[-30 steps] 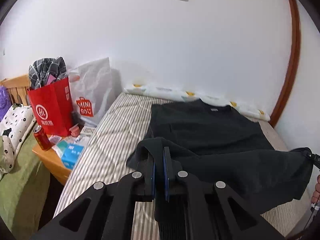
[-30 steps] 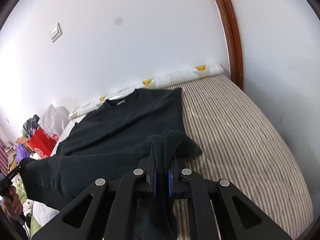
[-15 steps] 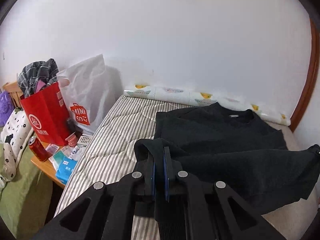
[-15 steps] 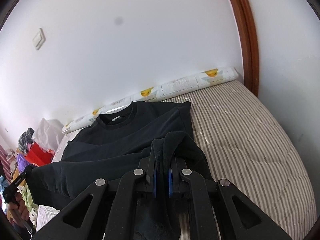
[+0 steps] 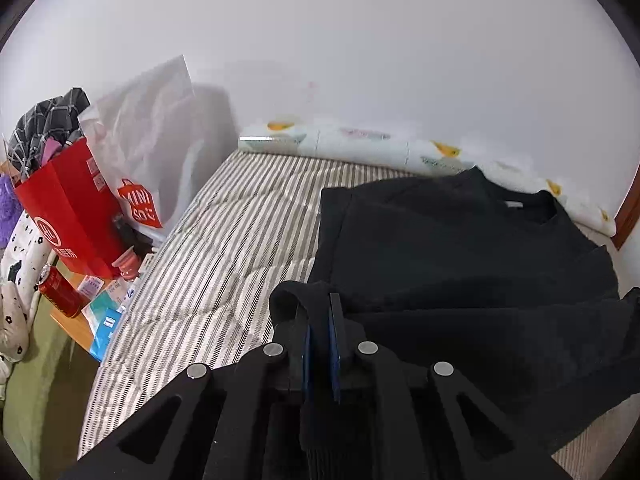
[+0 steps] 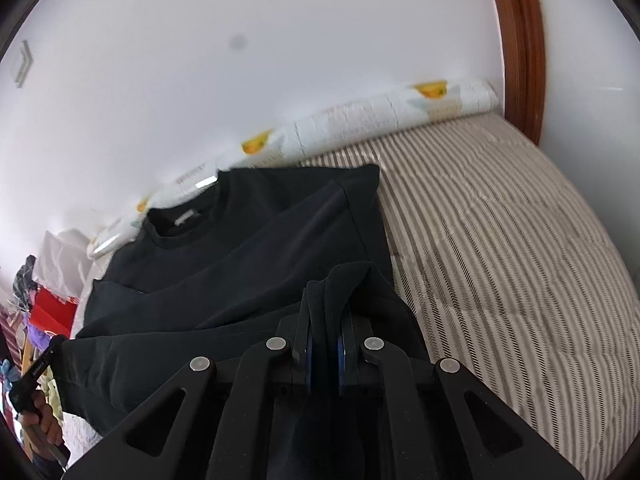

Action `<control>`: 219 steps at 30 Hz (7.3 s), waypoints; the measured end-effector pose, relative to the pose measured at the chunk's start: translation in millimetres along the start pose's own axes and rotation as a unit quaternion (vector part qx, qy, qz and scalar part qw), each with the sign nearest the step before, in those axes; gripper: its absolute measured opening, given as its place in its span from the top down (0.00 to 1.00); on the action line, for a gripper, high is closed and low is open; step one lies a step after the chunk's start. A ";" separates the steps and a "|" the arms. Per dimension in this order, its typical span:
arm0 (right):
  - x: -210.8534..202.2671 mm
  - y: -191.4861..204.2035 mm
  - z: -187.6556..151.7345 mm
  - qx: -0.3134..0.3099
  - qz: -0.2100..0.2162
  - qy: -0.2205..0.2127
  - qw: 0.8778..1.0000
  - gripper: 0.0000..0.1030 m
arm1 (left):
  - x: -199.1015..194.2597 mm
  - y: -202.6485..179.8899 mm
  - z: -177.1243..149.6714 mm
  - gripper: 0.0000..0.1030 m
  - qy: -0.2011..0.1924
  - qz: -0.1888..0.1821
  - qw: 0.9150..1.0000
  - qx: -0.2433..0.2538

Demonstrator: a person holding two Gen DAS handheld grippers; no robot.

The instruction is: Fold small clothes

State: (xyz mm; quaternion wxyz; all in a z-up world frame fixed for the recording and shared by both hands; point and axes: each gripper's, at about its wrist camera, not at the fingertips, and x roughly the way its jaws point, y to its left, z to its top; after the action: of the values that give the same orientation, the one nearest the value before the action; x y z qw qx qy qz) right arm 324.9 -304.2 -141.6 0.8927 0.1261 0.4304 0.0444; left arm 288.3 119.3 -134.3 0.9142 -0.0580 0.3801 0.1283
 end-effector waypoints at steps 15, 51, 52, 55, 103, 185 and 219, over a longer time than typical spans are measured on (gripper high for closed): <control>-56.0 -13.6 -22.4 0.006 -0.006 -0.009 1.000 0.51 | -36.7 5.3 -17.6 0.59 -0.006 0.001 1.000 0.026; -15.6 -31.7 -51.4 0.026 -0.005 0.051 0.998 0.75 | -8.0 52.7 -63.6 0.72 0.068 -0.114 0.990 -0.048; -18.7 -27.2 -52.7 0.007 -0.011 0.044 0.999 0.79 | -10.2 50.6 -63.1 0.83 0.065 -0.111 0.991 -0.043; -28.6 -20.4 -58.8 -0.013 -0.021 0.033 0.999 0.83 | -22.3 43.6 -63.4 0.88 0.053 -0.095 0.994 -0.021; -144.3 21.2 -178.5 -0.068 -0.056 -0.013 0.996 0.53 | -152.5 51.2 -156.9 0.46 -0.002 -0.157 0.987 0.026; -32.0 82.7 -103.8 -0.086 -0.009 0.048 0.995 0.72 | -59.4 -25.3 -76.8 0.55 0.031 -0.157 0.984 0.077; 38.7 33.7 4.7 -0.109 -0.069 0.044 0.991 0.79 | -2.7 7.1 -11.3 0.92 0.047 -0.092 0.991 0.081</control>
State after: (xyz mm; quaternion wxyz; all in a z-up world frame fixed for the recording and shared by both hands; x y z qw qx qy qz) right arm 353.7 -265.3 -159.2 0.8824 -0.0042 0.4691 0.0353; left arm 276.8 123.3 -140.3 0.9049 -0.0248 0.4247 0.0099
